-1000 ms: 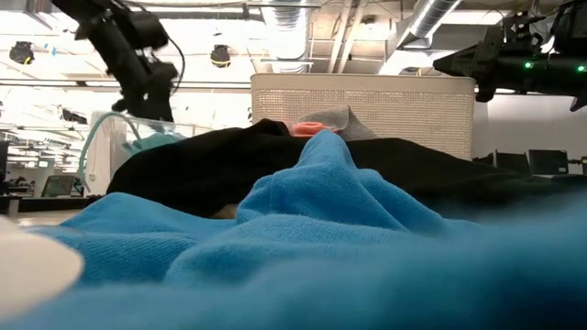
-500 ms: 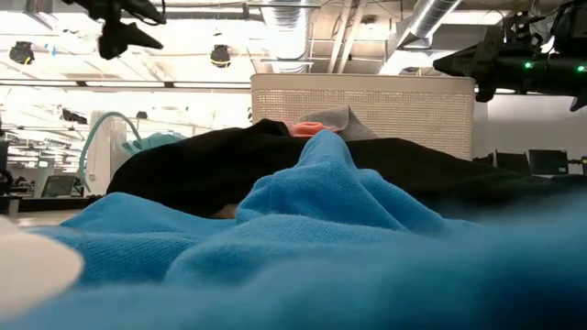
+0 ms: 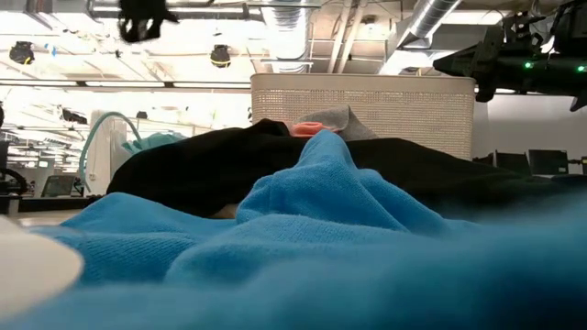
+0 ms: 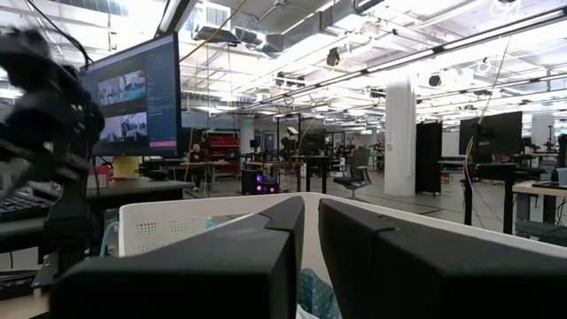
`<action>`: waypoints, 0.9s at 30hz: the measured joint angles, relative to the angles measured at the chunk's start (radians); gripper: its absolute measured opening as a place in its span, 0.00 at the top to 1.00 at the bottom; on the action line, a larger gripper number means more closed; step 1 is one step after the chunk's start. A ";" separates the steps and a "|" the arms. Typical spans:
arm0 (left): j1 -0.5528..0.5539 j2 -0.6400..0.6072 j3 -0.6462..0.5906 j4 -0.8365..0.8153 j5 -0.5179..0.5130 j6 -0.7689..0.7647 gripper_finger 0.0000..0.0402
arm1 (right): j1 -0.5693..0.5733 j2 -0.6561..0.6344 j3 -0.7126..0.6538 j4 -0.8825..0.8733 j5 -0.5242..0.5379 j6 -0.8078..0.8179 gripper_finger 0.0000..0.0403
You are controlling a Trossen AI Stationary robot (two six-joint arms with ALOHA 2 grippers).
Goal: Pick & Place Cloths
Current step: Put the blue shorts into the transparent container
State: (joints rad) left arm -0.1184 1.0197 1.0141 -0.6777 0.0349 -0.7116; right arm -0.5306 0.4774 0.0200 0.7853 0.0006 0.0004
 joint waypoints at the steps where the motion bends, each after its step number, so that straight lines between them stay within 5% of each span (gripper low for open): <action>1: -0.021 0.034 0.040 -0.002 -0.022 0.002 0.63 | 0.000 0.000 0.000 0.000 0.000 0.000 0.91; 9: -0.116 0.230 0.292 -0.291 -0.298 -0.137 0.70 | 0.000 0.000 0.000 0.000 0.000 0.000 0.91; 15: -0.131 0.324 0.302 -0.584 -0.307 -0.464 0.74 | 0.000 0.000 0.000 0.000 0.000 0.000 0.91; 27: -0.232 0.383 0.299 -0.781 -0.342 -0.656 0.88 | 0.000 0.000 0.000 0.000 0.000 0.000 0.91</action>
State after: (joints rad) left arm -0.3502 1.4023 1.3128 -1.4583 -0.3073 -1.3678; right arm -0.5305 0.4772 0.0200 0.7850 0.0006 0.0005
